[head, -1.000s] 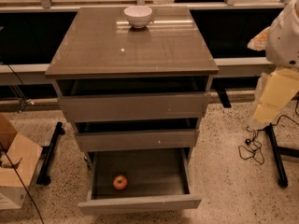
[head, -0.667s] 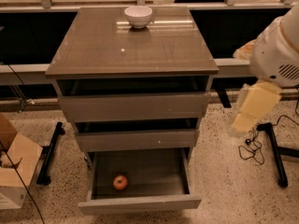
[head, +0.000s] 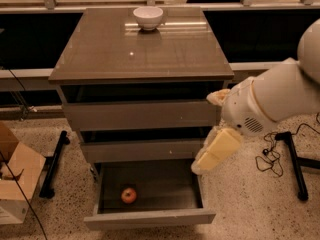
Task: Pick apple from bottom drawer and place on counter
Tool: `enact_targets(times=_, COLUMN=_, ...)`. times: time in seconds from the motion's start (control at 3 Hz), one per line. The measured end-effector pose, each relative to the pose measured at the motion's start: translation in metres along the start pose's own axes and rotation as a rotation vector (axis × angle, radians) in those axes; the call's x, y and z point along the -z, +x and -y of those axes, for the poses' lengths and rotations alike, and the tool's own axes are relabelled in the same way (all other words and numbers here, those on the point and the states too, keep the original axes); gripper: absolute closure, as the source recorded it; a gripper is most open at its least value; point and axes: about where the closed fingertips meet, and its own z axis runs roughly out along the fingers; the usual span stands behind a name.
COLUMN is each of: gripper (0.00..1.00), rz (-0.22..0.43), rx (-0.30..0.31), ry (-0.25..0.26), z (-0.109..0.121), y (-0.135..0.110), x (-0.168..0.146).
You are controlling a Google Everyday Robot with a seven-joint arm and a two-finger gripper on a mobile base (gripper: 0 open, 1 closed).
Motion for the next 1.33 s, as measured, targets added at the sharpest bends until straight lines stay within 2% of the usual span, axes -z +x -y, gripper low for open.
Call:
enact_targets(times=0.33, gripper=0.00, rz=0.045, rx=-0.017, ry=-0.014, z=-0.004, y=-0.007, x=-0.009)
enact_targets(times=0.67, gripper=0.00, rz=0.044, rx=-0.017, ry=-0.013, z=-0.004, y=-0.007, x=-0.009)
enact_targets(times=1.0, gripper=0.00, rz=0.058, rx=-0.041, ry=-0.001, z=-0.004, y=-0.002, x=-0.027)
enact_targets(times=1.33, gripper=0.00, rz=0.154, rx=-0.107, ry=-0.017, z=-0.006, y=0.013, x=-0.086)
